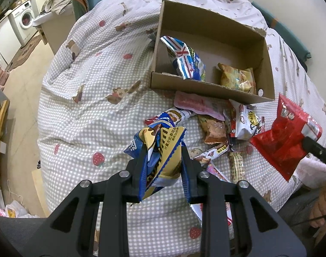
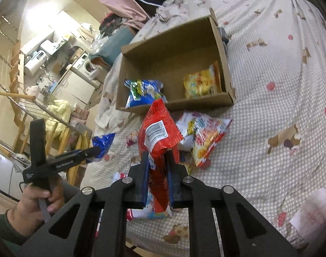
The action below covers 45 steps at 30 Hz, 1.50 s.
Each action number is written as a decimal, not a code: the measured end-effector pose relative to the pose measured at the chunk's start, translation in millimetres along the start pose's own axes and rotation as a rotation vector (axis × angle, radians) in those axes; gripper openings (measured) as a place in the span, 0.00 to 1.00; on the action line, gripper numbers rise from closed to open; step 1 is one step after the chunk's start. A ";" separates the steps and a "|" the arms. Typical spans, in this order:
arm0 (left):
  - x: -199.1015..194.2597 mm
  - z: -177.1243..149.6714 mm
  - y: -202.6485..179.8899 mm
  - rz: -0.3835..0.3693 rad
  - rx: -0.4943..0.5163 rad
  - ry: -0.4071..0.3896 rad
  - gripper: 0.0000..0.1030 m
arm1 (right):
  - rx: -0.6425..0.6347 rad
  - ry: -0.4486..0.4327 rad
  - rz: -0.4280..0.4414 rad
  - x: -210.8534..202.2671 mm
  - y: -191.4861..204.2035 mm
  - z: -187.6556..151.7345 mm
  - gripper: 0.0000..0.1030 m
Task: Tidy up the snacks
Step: 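Carry the blue-yellow bag with the left gripper while the right carries the red bag into the box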
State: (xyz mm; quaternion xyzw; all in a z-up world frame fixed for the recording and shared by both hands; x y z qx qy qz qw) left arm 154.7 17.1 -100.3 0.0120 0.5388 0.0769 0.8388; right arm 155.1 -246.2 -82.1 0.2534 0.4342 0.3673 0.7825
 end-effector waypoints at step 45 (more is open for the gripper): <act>61.2 142.1 -87.1 0.044 0.187 -0.092 0.21 | -0.013 -0.163 -0.033 32.3 -35.7 146.4 0.14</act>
Point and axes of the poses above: each gripper's, at about its wrist camera, not at the fingertips, and x roughly the way its jaws point, y to its left, z to its top, the point moved 5 cm from there along x, roughly the way its jaws point, and after that the axes turned 15 degrees about z, right-handed, at the moved point
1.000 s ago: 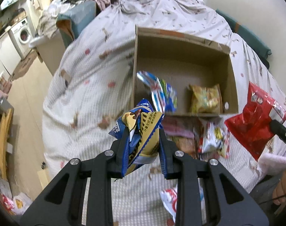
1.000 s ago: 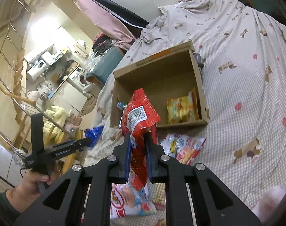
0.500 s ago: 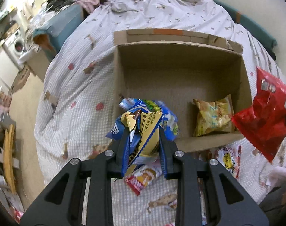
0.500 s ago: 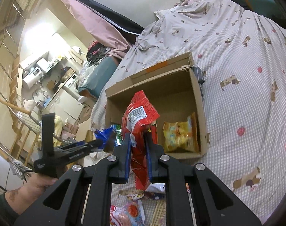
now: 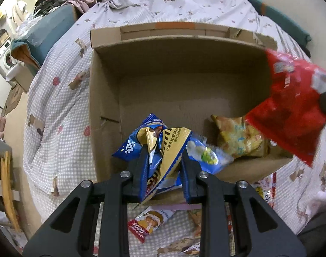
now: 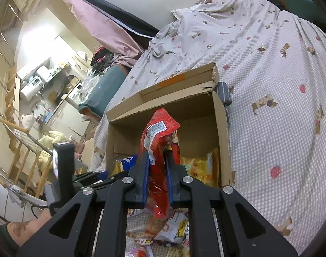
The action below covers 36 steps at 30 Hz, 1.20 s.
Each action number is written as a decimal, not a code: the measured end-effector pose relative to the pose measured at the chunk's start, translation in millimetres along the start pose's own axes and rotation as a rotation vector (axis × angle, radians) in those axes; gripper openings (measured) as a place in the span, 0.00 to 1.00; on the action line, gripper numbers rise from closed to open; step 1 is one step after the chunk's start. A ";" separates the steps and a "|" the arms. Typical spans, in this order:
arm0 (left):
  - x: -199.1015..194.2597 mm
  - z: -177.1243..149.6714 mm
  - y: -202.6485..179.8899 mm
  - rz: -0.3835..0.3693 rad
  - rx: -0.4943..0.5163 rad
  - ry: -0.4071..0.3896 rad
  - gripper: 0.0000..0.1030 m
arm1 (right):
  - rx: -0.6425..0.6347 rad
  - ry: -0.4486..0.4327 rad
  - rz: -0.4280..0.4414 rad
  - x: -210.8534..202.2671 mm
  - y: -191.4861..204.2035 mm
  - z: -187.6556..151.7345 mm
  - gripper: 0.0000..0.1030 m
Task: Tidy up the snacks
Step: 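Carry the blue-yellow bag with the left gripper while the right carries the red bag into the box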
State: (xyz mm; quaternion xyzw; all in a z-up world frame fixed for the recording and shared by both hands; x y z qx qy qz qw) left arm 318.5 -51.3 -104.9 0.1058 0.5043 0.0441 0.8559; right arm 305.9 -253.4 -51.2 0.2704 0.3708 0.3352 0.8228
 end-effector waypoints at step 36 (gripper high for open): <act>9.6 16.7 3.8 -0.032 -0.074 -0.008 0.22 | -0.038 0.158 -0.120 76.3 -20.9 -12.8 0.18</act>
Point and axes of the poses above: each gripper's, at about its wrist camera, not at the fingertips, and x roughly the way its jaws point, y to its left, z to its top, the point moved 5 cm from there along x, roughly the way its jaws point, and after that the axes turned 15 degrees about z, right-handed, at the moved point
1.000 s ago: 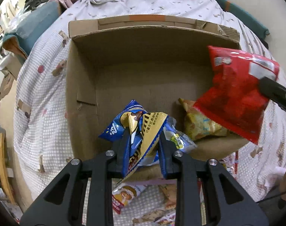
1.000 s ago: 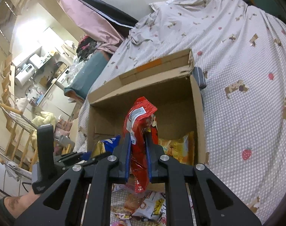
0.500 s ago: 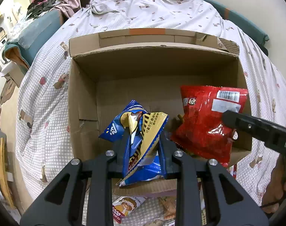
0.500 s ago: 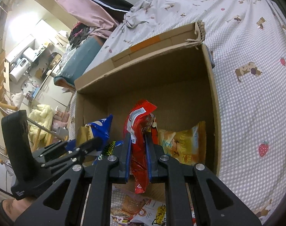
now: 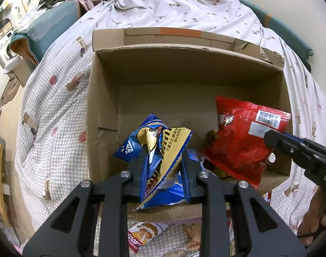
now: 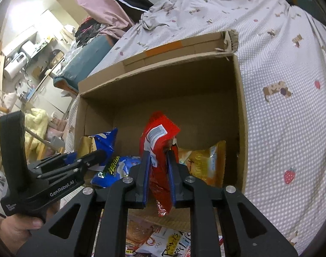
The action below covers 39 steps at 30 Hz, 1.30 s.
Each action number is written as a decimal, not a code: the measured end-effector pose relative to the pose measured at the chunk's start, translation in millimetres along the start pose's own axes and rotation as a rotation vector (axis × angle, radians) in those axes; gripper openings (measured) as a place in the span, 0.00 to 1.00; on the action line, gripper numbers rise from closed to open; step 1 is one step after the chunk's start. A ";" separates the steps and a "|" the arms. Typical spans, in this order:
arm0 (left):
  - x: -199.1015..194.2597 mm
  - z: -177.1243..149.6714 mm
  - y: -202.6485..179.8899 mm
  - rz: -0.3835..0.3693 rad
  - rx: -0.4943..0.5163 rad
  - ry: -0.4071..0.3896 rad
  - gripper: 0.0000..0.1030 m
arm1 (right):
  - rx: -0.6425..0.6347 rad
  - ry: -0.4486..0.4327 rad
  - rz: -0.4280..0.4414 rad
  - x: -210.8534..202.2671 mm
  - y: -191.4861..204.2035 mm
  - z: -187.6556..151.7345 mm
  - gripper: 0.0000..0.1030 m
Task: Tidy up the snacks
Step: 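Carry the blue-yellow bag with the left gripper while the right carries the red bag into the box, then open both grippers inside the box and withdraw them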
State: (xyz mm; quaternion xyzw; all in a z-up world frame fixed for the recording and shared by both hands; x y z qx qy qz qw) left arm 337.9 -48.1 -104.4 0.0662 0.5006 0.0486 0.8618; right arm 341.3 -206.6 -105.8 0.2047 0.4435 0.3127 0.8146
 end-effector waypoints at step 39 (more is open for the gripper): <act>-66.9 -6.3 27.9 -0.019 -0.106 -0.145 0.90 | -0.067 -0.114 -0.070 -45.9 19.3 1.6 0.87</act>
Point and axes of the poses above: each gripper's, at about its wrist camera, not at the fingertips, and x roughly the way its jaws point, y to its left, z to its top, the point moved 5 cm from there along x, roughly the way its jaws point, and after that the axes turned 15 degrees about z, right-handed, at the moved point
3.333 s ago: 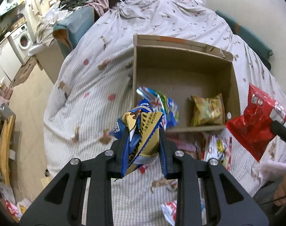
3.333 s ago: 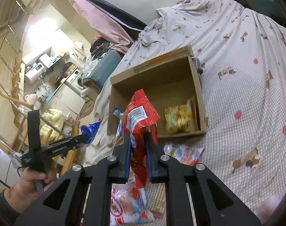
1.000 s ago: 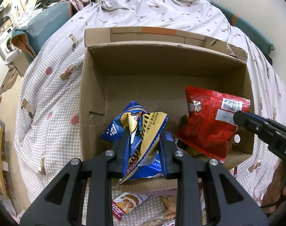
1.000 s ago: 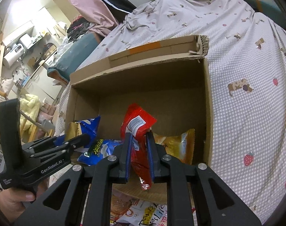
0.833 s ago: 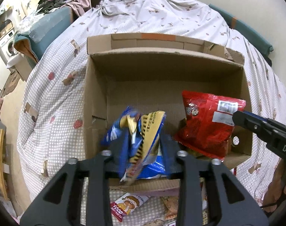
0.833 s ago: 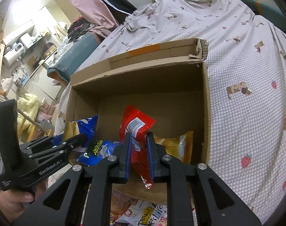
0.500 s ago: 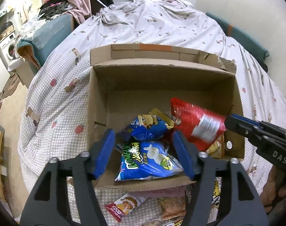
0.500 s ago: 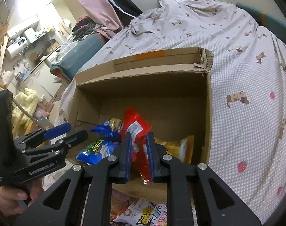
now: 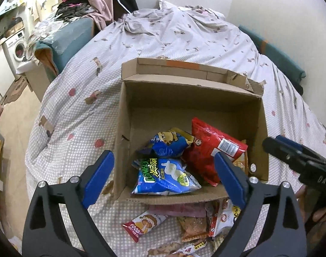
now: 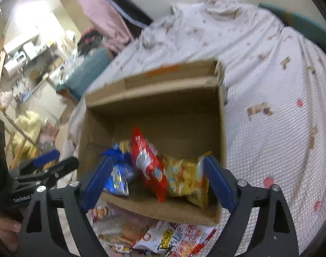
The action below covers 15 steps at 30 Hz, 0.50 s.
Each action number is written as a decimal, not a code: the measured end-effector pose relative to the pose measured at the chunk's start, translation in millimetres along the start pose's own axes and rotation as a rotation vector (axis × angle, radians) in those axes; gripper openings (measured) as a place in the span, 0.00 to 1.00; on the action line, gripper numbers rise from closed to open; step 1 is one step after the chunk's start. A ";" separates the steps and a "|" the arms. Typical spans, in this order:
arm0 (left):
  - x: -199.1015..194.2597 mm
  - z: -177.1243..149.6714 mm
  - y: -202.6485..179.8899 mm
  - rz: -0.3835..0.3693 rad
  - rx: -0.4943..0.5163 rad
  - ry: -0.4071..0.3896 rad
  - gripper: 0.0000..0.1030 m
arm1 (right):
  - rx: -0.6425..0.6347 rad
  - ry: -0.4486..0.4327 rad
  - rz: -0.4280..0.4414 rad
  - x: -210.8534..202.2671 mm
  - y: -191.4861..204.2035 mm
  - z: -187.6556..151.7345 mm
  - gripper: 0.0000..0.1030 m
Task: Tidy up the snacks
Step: 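Open both grippers inside the box and withdraw them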
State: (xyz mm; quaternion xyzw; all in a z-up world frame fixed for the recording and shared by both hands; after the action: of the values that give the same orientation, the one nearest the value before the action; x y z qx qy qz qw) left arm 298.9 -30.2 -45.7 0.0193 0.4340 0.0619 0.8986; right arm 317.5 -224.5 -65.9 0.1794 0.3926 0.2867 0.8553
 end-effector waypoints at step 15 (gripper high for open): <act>-37.8 -38.8 36.7 0.017 -0.075 0.031 0.90 | -0.003 -0.015 -0.003 -43.6 21.3 -29.4 0.87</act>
State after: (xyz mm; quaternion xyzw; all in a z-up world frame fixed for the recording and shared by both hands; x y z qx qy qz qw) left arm 241.8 0.6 -37.2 -0.0118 0.4453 0.0864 0.8911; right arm 264.3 -233.2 -48.2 0.1796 0.3862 0.2847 0.8588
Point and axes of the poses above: each gripper's, at about its wrist camera, not at the fingertips, and x roughly the way its jaws point, y to its left, z to its top, the point moved 5 cm from there along x, roughly the way its jaws point, and after that the axes turned 15 degrees about z, right-handed, at the moved point
